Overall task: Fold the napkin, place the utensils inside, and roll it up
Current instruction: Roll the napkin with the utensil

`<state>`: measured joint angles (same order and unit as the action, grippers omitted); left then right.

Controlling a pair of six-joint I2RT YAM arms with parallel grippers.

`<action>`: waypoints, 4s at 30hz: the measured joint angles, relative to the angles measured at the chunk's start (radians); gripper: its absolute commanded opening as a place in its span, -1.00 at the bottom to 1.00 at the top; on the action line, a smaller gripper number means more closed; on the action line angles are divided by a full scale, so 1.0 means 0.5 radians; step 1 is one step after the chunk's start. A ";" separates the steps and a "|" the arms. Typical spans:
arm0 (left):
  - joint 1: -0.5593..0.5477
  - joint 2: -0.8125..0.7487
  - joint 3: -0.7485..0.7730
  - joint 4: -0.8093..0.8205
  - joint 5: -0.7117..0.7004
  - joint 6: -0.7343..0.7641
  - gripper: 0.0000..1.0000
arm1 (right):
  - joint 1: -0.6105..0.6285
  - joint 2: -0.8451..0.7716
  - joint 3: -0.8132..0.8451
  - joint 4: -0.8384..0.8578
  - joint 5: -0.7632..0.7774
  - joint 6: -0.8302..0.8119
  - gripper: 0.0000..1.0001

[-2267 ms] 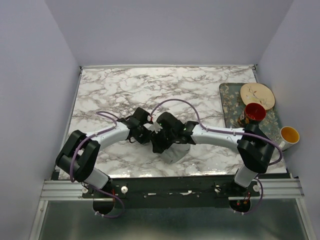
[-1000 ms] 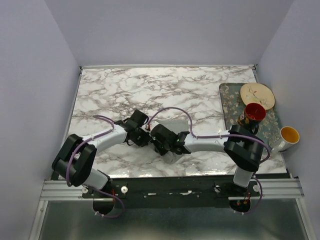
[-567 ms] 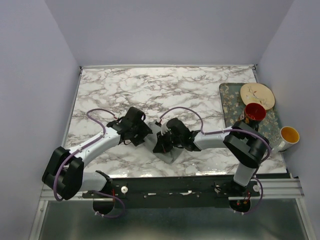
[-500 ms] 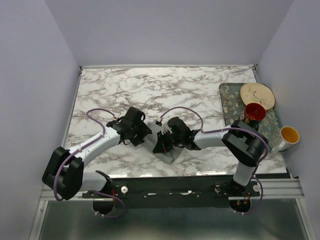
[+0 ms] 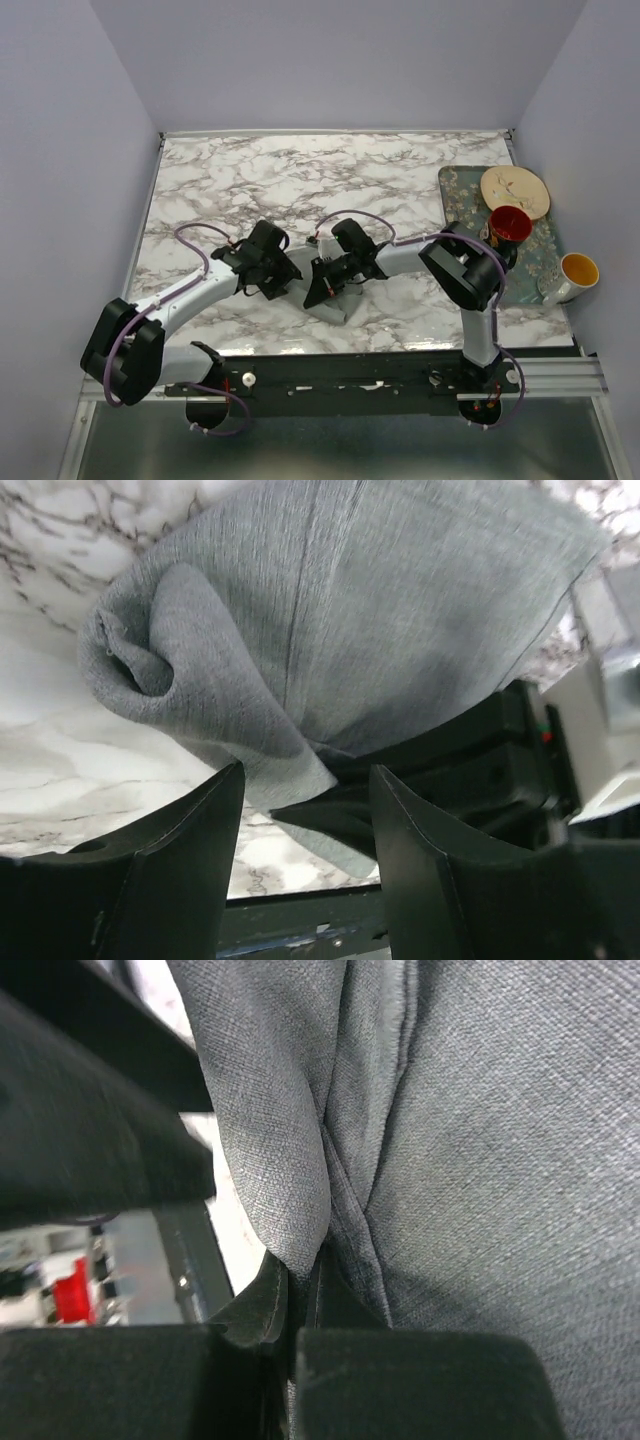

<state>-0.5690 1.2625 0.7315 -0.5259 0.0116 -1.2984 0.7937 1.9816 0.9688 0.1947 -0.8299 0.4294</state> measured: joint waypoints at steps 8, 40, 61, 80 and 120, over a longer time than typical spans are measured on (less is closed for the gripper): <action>-0.032 -0.098 -0.161 -0.018 0.059 -0.037 0.29 | -0.076 0.188 0.211 -0.240 -0.268 -0.043 -0.81; -0.014 0.129 -0.355 0.551 0.128 -0.200 -0.93 | 0.282 -0.720 0.398 -1.164 1.126 -0.639 -0.05; 0.039 0.178 -0.260 0.420 0.166 -0.164 -0.93 | 0.549 -0.405 0.280 -0.890 1.547 -0.809 0.11; 0.219 -0.057 -0.341 0.356 0.266 -0.020 0.25 | 0.558 -0.261 0.246 -0.600 1.675 -0.814 -0.85; 0.056 -0.159 -0.265 0.005 0.269 -0.031 0.28 | -0.158 0.317 0.276 -0.278 -0.504 0.109 -0.82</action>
<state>-0.5407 1.1831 0.5991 -0.5232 0.1463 -1.3136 0.7147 2.1399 1.1069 0.0555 -1.0817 0.4839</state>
